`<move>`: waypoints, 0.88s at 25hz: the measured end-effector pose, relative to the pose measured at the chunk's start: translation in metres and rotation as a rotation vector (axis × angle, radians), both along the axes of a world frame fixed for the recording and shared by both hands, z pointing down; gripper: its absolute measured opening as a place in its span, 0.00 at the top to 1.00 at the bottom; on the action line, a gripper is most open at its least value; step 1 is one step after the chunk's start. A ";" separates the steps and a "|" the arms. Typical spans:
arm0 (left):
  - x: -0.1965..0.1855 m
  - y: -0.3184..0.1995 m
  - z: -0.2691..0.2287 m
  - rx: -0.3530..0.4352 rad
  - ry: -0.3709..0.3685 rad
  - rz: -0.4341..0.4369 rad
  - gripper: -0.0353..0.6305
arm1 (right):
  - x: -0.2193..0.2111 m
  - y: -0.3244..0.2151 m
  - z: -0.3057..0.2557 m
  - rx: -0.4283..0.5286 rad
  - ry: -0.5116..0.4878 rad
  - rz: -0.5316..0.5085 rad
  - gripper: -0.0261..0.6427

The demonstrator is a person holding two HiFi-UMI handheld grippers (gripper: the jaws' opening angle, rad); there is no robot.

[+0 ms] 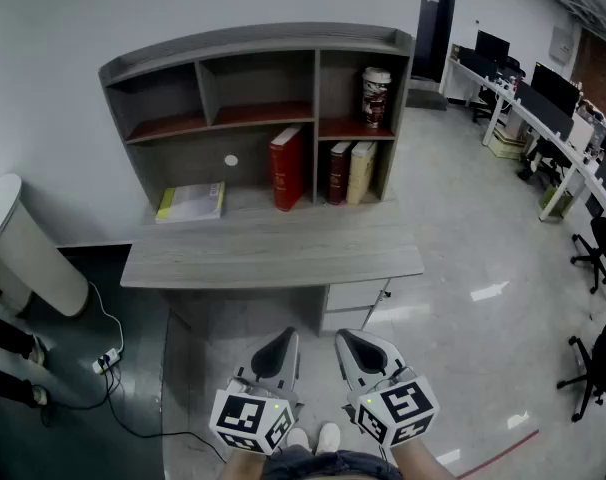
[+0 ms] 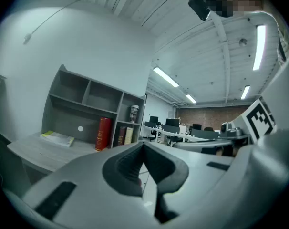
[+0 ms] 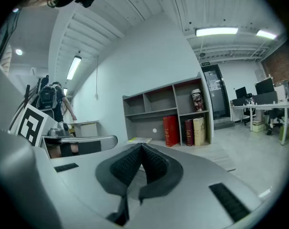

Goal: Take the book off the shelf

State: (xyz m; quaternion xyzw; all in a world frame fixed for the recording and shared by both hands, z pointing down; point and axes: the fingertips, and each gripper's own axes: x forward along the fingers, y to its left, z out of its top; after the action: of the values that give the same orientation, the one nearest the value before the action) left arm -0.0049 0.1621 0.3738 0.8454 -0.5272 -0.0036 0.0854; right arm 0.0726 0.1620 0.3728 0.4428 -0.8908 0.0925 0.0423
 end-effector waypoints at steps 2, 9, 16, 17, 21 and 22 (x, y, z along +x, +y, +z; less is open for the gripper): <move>0.000 0.000 -0.001 0.004 -0.007 0.002 0.93 | 0.001 0.000 -0.001 0.002 0.000 0.002 0.95; 0.005 0.003 0.003 -0.008 -0.006 0.000 0.93 | 0.005 0.003 -0.002 0.003 -0.004 0.001 0.95; 0.010 0.002 0.003 -0.011 -0.033 -0.006 0.93 | 0.010 0.000 -0.006 -0.006 -0.044 -0.016 0.95; 0.011 0.001 0.002 -0.010 -0.040 -0.012 0.93 | 0.012 -0.001 -0.006 -0.006 -0.044 -0.019 0.95; 0.014 -0.003 -0.002 0.000 -0.055 -0.039 0.93 | 0.017 -0.004 -0.011 0.013 -0.029 -0.038 0.95; 0.014 -0.005 -0.004 0.006 -0.056 -0.047 0.93 | 0.019 -0.006 -0.013 0.023 -0.026 -0.041 0.95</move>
State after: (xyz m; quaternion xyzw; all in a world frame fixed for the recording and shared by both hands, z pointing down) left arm 0.0094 0.1567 0.3703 0.8329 -0.5489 0.0166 0.0680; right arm 0.0914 0.1562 0.3598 0.4238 -0.9011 0.0874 0.0274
